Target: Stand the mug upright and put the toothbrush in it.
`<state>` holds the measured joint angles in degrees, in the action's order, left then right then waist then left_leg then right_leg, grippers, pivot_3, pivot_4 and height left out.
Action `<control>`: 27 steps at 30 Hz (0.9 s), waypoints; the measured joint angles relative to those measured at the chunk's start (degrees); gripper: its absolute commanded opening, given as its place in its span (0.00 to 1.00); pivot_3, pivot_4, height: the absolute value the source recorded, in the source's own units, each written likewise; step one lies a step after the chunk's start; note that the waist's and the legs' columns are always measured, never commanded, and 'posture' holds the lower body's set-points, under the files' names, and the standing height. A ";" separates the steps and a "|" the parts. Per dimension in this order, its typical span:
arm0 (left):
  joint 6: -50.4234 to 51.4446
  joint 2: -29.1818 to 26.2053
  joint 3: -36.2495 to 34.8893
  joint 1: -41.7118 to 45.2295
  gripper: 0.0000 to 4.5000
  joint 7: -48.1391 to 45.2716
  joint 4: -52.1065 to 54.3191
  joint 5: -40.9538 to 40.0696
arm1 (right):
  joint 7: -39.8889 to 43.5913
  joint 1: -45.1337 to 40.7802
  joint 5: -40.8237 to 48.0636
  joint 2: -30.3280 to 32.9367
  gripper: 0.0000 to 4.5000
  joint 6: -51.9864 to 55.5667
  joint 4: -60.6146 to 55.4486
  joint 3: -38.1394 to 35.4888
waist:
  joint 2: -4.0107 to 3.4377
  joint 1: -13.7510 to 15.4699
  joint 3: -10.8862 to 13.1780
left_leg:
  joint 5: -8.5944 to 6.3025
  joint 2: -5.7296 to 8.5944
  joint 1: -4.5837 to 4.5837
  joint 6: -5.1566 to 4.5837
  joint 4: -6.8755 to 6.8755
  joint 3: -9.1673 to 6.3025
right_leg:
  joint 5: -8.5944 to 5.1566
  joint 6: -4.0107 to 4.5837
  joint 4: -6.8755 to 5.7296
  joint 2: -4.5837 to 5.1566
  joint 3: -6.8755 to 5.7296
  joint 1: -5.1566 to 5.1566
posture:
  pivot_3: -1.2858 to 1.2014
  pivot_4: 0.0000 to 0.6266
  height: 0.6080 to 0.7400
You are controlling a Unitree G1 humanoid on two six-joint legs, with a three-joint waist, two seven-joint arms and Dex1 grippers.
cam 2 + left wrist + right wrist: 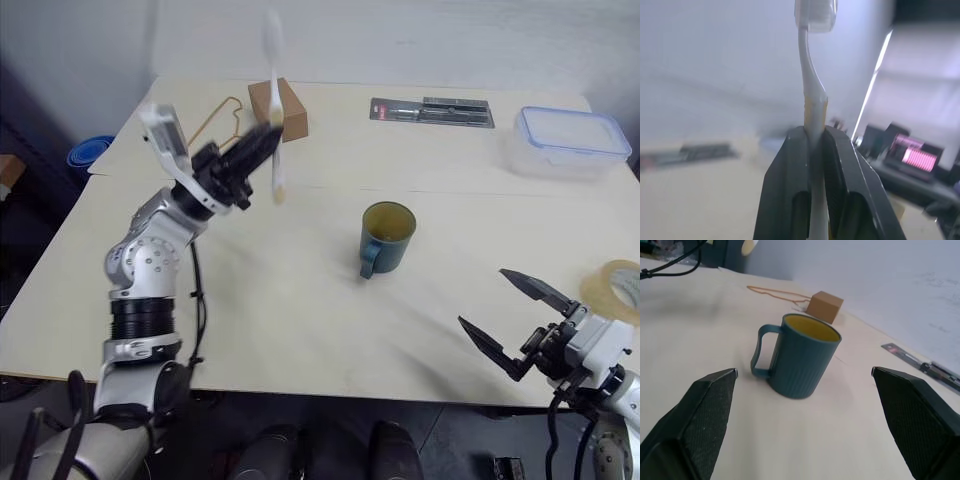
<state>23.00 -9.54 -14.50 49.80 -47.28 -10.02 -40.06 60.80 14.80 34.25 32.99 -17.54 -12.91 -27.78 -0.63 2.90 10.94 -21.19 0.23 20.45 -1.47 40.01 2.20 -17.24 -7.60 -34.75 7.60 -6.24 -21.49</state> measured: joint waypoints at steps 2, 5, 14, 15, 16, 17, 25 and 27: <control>-7.16 3.73 2.09 3.95 0.02 -4.30 -7.81 2.42 | -0.70 0.75 -0.78 -0.71 1.00 -0.30 -0.20 0.10 | 0.02 0.35 -0.01 | 0.01 0.13 0.02 -0.01 0.01 0.40 | 0.00 -0.01 0.10 -0.07 -0.12 0.07 | 0.52 0.24 1.00; -17.69 9.35 4.86 8.22 0.02 -9.57 -21.27 6.50 | -1.88 1.39 -1.73 -1.53 1.00 -1.13 -0.30 0.34 | 0.03 0.27 0.00 | 0.00 0.14 0.10 -0.08 -0.03 0.59 | 0.04 -0.08 0.24 -0.07 -0.10 0.02 | 0.52 0.24 1.00; -37.63 15.84 5.91 14.59 0.02 -14.35 -45.75 13.47 | -8.31 4.09 -2.40 -2.20 1.00 -1.20 -4.09 -1.32 | 0.07 -0.70 0.03 | 0.01 0.02 0.07 -0.10 -0.28 0.77 | 0.04 -0.08 0.32 -0.11 -0.12 -0.12 | 0.52 0.24 1.00; -38.75 16.17 5.91 14.69 0.09 -14.72 -47.20 13.74 | -8.77 4.56 -2.46 -2.29 1.00 -1.20 -4.75 -1.36 | 0.08 -0.69 0.03 | 0.01 0.03 0.07 -0.11 -0.28 0.77 | 0.04 -0.08 0.32 -0.11 -0.12 -0.12 | 0.52 0.24 1.00; -39.85 16.36 5.93 14.70 0.18 -15.22 -48.59 14.28 | -9.22 4.95 -2.64 -2.46 1.00 -1.20 -5.40 -1.36 | 0.08 -0.69 0.03 | 0.01 0.02 0.08 -0.11 -0.27 0.76 | 0.04 -0.08 0.32 -0.11 -0.12 -0.12 | 0.52 0.24 1.00; -40.78 16.35 5.97 14.69 0.24 -15.76 -49.56 14.84 | -9.63 5.27 -2.74 -2.61 1.00 -1.20 -5.84 -1.36 | 0.08 -0.68 0.03 | 0.01 0.02 0.08 -0.12 -0.27 0.76 | 0.04 -0.08 0.32 -0.11 -0.11 -0.12 | 0.52 0.24 1.00; -43.91 15.12 6.26 12.23 0.72 -18.88 -49.78 16.95 | -11.35 4.83 -3.71 -3.21 1.00 -1.22 -6.98 -0.54 | 0.07 -0.61 0.02 | 0.01 0.01 0.07 -0.13 -0.27 0.74 | 0.04 -0.08 0.31 -0.12 -0.11 -0.12 | 0.52 0.24 1.00; -43.65 12.99 6.58 10.04 0.72 -19.33 -47.64 17.51 | -11.15 3.36 -3.83 -3.10 1.00 -1.22 -6.25 0.13 | 0.06 -1.18 0.02 | 0.01 0.00 0.07 -0.13 -0.27 0.73 | 0.04 -0.08 0.28 -0.12 -0.11 -0.13 | 0.52 0.24 1.00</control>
<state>-20.64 3.45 -7.92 59.84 -66.62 -57.67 -22.56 49.65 18.16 30.42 29.89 -18.76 -19.17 -27.65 -0.57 1.72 10.96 -21.18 0.23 20.52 -1.59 39.74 2.93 -17.20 -7.67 -34.48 7.48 -6.34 -21.61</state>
